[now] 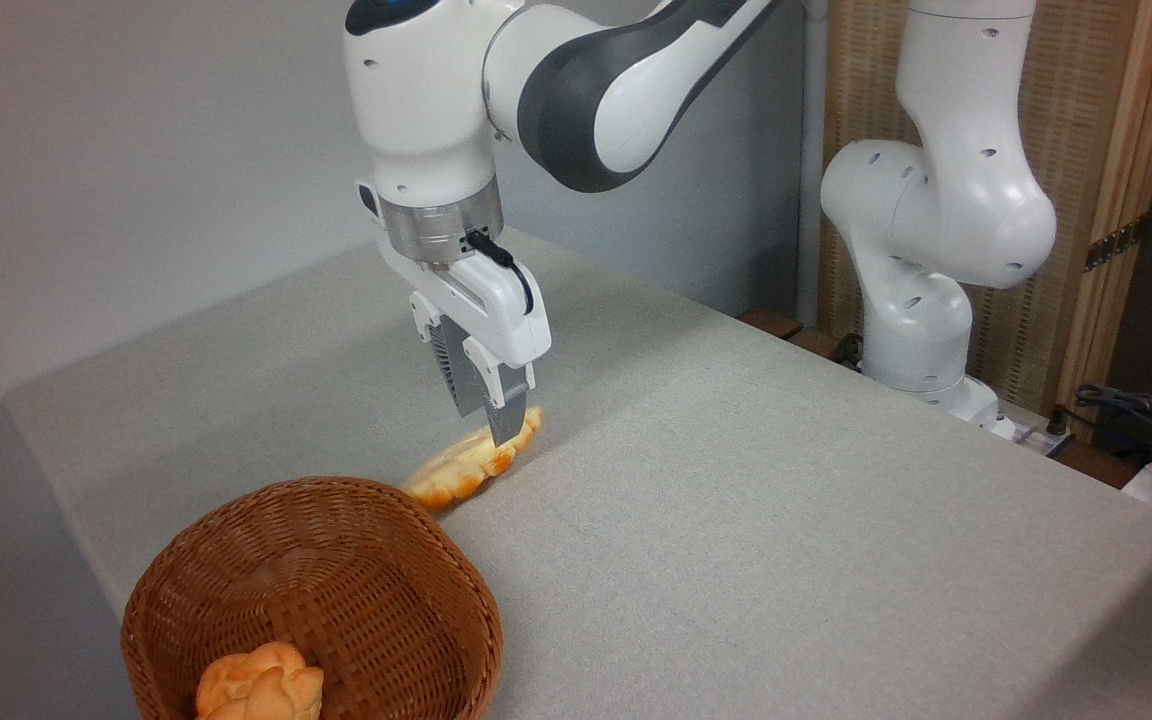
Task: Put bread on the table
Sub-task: 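Move the bread beside the basket and lower it onto the table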
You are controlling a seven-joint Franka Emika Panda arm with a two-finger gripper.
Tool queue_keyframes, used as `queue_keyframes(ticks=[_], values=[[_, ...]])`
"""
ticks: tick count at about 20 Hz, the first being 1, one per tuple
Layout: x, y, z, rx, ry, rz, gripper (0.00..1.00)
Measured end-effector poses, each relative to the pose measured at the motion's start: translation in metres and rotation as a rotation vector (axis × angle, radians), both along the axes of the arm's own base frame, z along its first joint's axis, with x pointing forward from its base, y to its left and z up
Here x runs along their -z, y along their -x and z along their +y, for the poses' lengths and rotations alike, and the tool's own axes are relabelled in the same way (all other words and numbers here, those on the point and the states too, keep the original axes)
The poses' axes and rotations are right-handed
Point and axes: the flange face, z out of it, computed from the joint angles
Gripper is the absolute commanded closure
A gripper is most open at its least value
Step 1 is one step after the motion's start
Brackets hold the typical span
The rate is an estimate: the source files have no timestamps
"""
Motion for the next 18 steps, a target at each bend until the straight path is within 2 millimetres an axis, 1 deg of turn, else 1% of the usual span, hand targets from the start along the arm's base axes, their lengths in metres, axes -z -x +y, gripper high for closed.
queue_keyframes(ticks=[3, 5, 7, 10, 13, 18], values=[[0.001, 0.0, -0.002, 0.003, 0.0, 0.001, 0.0], [-0.002, -0.001, -0.002, 0.002, 0.001, -0.008, 0.0], [-0.015, -0.005, -0.001, 0.001, 0.006, -0.036, 0.0], [-0.043, -0.013, 0.003, -0.002, -0.001, -0.097, 0.0], [-0.062, -0.019, 0.011, 0.008, -0.049, -0.145, 0.0], [-0.067, -0.024, 0.042, -0.031, -0.071, -0.156, 0.0]])
